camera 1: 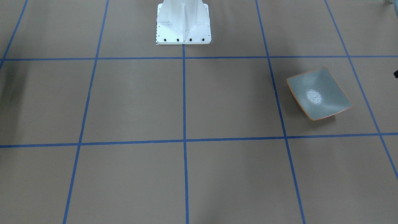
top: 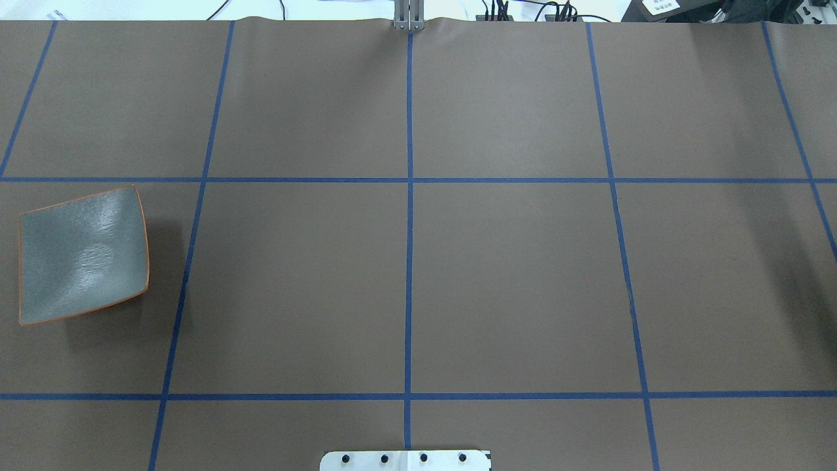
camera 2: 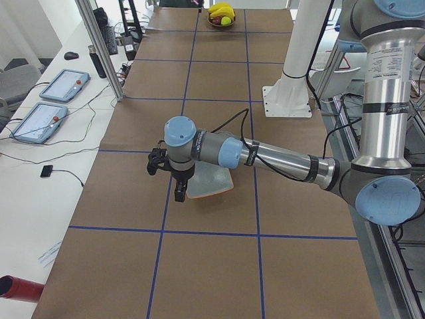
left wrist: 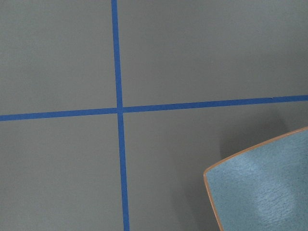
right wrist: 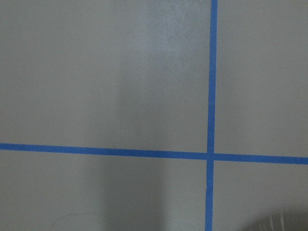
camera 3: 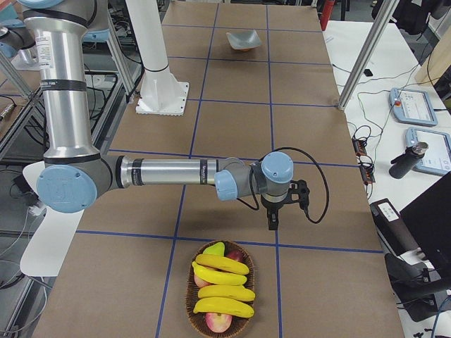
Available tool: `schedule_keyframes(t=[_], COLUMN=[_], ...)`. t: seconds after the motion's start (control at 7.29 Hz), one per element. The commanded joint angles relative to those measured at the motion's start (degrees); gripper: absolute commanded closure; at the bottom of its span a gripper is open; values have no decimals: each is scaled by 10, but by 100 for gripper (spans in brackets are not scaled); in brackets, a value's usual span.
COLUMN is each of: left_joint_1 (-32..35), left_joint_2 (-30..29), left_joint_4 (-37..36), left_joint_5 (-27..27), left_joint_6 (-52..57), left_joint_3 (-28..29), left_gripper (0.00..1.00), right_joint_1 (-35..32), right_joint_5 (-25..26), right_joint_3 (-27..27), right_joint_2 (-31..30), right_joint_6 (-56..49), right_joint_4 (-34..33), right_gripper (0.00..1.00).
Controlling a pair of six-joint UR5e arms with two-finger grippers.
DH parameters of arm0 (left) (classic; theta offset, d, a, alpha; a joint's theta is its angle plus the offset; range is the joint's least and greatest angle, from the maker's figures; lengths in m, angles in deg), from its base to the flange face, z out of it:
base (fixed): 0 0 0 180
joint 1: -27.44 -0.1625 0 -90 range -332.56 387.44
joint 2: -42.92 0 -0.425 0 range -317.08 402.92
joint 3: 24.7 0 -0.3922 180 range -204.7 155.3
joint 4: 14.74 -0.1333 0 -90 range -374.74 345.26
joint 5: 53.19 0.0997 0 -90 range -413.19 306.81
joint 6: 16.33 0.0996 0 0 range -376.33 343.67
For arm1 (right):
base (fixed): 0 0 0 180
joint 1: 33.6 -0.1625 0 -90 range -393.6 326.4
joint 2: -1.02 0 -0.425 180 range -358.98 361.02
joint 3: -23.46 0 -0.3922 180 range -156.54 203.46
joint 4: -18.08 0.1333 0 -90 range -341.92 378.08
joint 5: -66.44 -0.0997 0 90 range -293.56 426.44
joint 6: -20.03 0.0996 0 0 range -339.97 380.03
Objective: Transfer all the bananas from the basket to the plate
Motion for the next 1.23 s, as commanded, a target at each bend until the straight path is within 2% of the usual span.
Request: schedule_keyframes(t=[0.0,0.14,0.69,0.96,1.1], left_joint_1=[0,0,-3,-4,-4], left_joint_2=[9,10,15,15,15], left_joint_4=[8,8,10,10,9], left_joint_5=[-9,-8,-9,-9,-9], left_joint_6=[3,3,3,-5,-5], left_joint_3=[-3,-3,-3,-4,-4], left_gripper=[0,0,0,0,0], right_joint_1=[-9,-9,-9,-9,-13], right_joint_5=[-3,-1,5,8,6], right_joint_3=[-19,-33,-57,-63,-67], right_joint_2=[25,32,16,-14,-61], right_joint_6=[-41,-41,-41,-39,-39], right_joint_4=[-90,-109,-103,-85,-44], right_gripper=[0,0,0,0,0])
